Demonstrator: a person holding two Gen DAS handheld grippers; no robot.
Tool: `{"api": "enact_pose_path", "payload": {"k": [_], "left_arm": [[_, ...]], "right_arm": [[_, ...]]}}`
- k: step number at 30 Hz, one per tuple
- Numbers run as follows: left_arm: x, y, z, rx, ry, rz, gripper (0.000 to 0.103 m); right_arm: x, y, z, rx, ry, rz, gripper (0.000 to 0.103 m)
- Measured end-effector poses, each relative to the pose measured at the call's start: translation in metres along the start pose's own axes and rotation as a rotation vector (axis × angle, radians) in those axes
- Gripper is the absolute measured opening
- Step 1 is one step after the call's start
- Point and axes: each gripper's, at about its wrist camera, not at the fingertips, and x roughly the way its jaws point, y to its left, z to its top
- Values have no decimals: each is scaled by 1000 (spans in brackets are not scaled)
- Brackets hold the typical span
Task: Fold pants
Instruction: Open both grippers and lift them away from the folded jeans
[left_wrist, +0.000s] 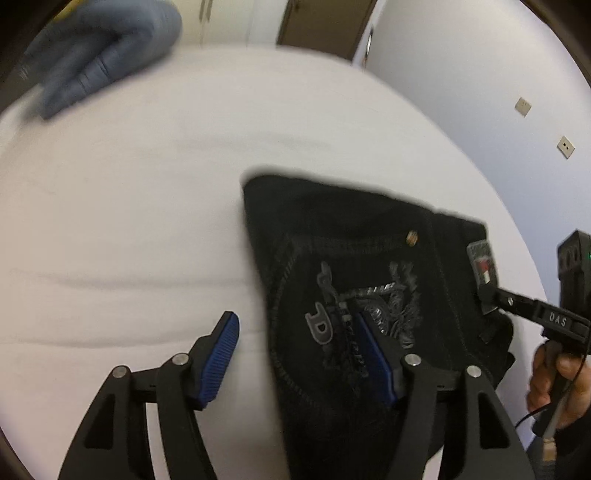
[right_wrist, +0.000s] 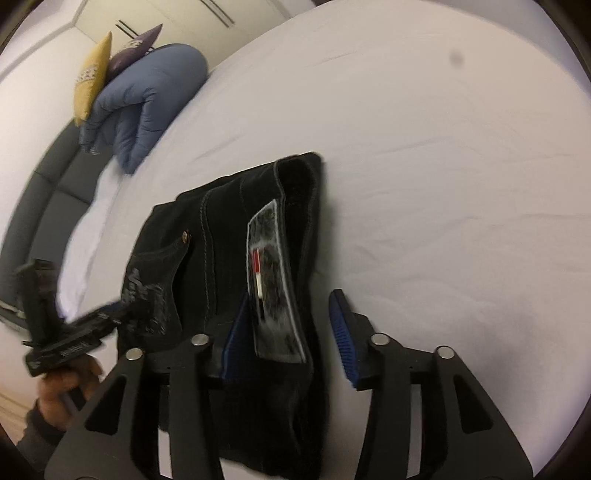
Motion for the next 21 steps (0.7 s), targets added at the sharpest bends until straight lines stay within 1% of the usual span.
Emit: {"api": "enact_pose_path", "payload": {"k": [2, 3, 4, 5, 6, 7, 8, 9, 10, 11, 12, 13, 14, 15, 16, 17, 19, 21], "left_arm": [[-35, -11, -5, 51, -117, 76, 92], [-59, -19, -9, 85, -201, 109, 95], [-76, -23, -12, 106, -256, 125, 101], [-103, -29, -20, 129, -339, 157, 103], [-127, -35, -26, 136, -414, 198, 103], [-138, -51, 0, 132, -460, 234, 103], [-156, -54, -4, 127, -504, 262, 103], [-174, -64, -7, 121, -552, 293, 103], [-199, -71, -12, 116, -613, 345, 103], [-225, -66, -21, 117, -657, 377, 103], [-238, -75, -21, 128, -704, 396, 103], [-257, -81, -26, 143, -757, 405, 103], [-276, -82, -31, 142, -788, 423, 103], [-288, -82, -33, 129, -791, 437, 103], [-301, -81, -32, 123, -760, 436, 103], [-309, -85, -31, 117, -737, 416, 103], [-323, -78, -25, 63, -694, 385, 103], [-328, -73, -24, 8, -643, 403, 103]], "right_arm": [[-26, 8, -8, -26, -51, -72, 46], [-43, 15, -13, -50, -86, -97, 46], [-65, 26, -19, -86, -144, -131, 46], [-84, 34, -29, -107, -183, -150, 46], [-104, 50, -35, -135, -229, -173, 46], [-123, 61, -41, -161, -279, -194, 47], [-146, 76, -46, -189, -345, -212, 48], [-168, 89, -51, -211, -408, -227, 54], [-195, 103, -59, -235, -499, -243, 62], [-219, 117, -68, -255, -591, -255, 68], [-239, 121, -75, -268, -655, -259, 80], [-270, 134, -89, -300, -789, -258, 92], [-288, 143, -97, -320, -860, -254, 98], [-308, 152, -106, -336, -931, -255, 103], [-325, 160, -111, -343, -977, -256, 103], [-342, 167, -115, -341, -1006, -254, 103], [-365, 181, -121, -303, -1041, -276, 103], [-383, 190, -127, -270, -1058, -289, 103]]}}
